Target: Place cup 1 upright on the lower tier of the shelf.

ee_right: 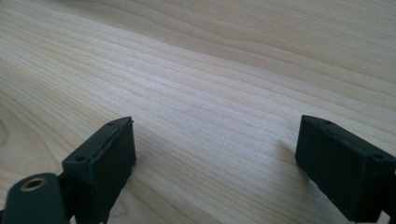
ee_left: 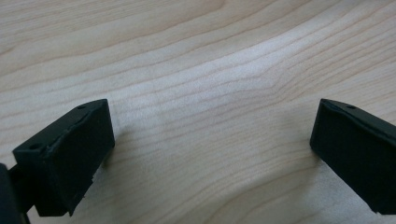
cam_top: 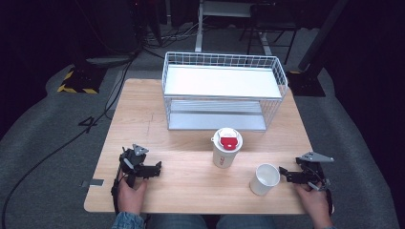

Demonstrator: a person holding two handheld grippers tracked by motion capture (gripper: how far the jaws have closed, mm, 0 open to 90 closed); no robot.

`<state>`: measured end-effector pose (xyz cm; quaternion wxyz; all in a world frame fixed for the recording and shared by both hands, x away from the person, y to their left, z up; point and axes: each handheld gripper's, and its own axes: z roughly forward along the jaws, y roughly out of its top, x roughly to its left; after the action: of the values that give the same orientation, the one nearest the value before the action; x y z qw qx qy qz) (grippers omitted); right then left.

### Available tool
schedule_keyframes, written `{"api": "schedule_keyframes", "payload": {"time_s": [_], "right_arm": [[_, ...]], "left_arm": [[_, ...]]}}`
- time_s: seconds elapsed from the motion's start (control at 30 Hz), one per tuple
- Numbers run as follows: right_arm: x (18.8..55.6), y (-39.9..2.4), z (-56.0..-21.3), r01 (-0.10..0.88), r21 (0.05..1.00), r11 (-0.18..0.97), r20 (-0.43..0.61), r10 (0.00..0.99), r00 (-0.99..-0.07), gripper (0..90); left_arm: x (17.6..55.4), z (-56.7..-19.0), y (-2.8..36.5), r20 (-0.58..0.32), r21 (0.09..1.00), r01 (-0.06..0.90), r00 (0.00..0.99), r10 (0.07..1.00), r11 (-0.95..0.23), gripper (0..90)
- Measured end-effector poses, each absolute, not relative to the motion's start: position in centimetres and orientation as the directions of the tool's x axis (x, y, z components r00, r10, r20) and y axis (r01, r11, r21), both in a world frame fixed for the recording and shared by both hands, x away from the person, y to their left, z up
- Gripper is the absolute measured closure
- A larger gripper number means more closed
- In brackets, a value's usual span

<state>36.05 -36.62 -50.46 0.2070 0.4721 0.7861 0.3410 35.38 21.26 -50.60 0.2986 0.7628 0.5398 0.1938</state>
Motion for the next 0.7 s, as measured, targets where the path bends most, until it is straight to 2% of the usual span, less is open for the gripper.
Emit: {"api": "schedule_keyframes", "payload": {"time_s": [0.2, 0.7], "right_arm": [[36.1, -36.7, -50.5, 0.599, 0.732, 0.325, -0.002, 0.88, -0.475, 12.7], [36.1, -37.1, -50.4, 0.588, 0.736, 0.336, 0.003, 0.866, -0.499, 16.0]], "left_arm": [[34.9, -50.6, 21.1, -0.027, 0.666, 0.693, 0.392, 0.92, -0.276, 0.4], [34.9, -50.6, 20.2, -0.029, 0.665, 0.69, 0.406, 0.914, -0.285, 0.4]]}}
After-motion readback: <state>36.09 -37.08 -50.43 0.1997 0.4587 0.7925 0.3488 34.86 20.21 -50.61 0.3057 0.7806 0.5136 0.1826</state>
